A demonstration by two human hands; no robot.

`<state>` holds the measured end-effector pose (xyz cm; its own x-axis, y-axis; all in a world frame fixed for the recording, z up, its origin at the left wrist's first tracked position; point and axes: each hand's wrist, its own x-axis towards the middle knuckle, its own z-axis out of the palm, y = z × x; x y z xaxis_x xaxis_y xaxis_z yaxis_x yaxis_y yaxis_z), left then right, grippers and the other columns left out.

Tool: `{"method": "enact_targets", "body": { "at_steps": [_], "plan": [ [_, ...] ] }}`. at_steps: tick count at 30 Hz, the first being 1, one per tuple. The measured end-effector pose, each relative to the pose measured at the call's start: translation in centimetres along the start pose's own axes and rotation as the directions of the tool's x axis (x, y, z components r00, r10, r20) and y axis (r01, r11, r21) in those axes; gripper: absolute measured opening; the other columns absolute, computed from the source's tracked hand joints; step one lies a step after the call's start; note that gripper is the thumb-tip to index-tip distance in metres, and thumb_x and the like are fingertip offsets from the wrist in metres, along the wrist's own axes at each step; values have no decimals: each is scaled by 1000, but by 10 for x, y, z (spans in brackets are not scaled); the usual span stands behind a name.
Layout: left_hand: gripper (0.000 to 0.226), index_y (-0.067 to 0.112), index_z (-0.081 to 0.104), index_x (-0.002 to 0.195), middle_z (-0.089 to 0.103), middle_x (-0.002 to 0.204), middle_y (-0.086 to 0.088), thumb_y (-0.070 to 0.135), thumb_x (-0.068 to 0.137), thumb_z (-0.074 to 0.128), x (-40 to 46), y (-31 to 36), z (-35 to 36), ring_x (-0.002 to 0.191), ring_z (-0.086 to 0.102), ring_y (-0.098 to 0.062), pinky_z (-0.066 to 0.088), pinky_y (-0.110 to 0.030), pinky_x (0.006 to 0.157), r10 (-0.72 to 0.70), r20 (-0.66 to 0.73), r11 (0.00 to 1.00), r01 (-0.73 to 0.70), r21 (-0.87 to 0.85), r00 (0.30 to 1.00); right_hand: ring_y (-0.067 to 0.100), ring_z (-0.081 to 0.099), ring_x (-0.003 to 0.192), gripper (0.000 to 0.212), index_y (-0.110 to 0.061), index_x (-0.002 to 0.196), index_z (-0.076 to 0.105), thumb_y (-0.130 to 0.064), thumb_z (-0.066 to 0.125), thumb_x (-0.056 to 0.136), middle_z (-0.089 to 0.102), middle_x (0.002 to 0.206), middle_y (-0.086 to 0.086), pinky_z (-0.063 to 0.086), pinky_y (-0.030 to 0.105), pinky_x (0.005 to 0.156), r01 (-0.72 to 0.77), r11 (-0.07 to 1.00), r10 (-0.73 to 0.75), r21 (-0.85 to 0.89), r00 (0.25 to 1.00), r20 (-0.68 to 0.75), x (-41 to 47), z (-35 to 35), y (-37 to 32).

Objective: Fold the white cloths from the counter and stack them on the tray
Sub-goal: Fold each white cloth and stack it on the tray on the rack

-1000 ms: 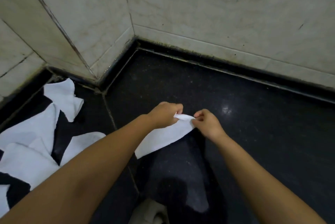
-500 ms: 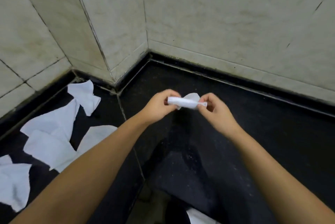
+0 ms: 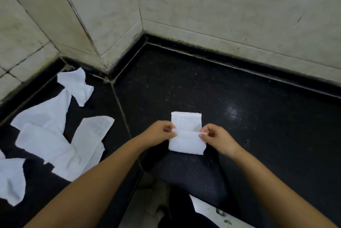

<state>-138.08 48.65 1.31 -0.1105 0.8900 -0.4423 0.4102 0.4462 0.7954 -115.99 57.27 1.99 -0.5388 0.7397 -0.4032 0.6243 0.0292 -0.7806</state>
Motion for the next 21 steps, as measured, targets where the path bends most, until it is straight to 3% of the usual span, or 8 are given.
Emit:
{"method": "enact_targets", "body": {
  "at_steps": [4,7,14,18,21],
  "plan": [
    [15,12,65,101,58,84,6,19,88,64,36,17,-6,79,55,-7,42,-12,66,-40,-160,995,54,83,986,12,56,78,9,-16,82,61,-20,59,89,64,88,2,44,21,67,-48,999,46,-8,992,-120,41,-9,-12],
    [13,11,64,100,53,77,7,17,89,59,58,22,-6,75,51,-9,39,-15,61,-72,-208,983,105,151,975,13,56,79,11,-18,81,59,-19,56,91,64,90,2,43,20,64,-74,996,66,-50,988,-137,65,-10,-16],
    [10,16,60,99,53,94,0,20,91,56,77,17,1,90,57,-20,49,-36,88,-72,-250,922,160,354,966,17,54,80,7,-18,88,58,-20,53,93,54,104,4,48,29,74,-57,967,15,-249,986,-168,87,-2,-6],
    [27,17,50,115,53,109,-2,25,91,57,74,19,4,98,55,-19,47,-39,92,-71,-300,905,188,383,951,18,55,87,24,-15,114,54,-28,52,94,51,114,4,49,33,74,-78,950,20,-301,981,-192,87,0,-4],
    [31,13,47,114,54,111,-4,35,92,53,63,18,7,101,55,-20,46,-39,90,-130,-393,905,270,327,910,17,53,86,33,-12,117,51,-37,50,94,53,112,5,46,32,69,-144,948,72,-286,967,-246,80,-6,-7]
  ]
}}
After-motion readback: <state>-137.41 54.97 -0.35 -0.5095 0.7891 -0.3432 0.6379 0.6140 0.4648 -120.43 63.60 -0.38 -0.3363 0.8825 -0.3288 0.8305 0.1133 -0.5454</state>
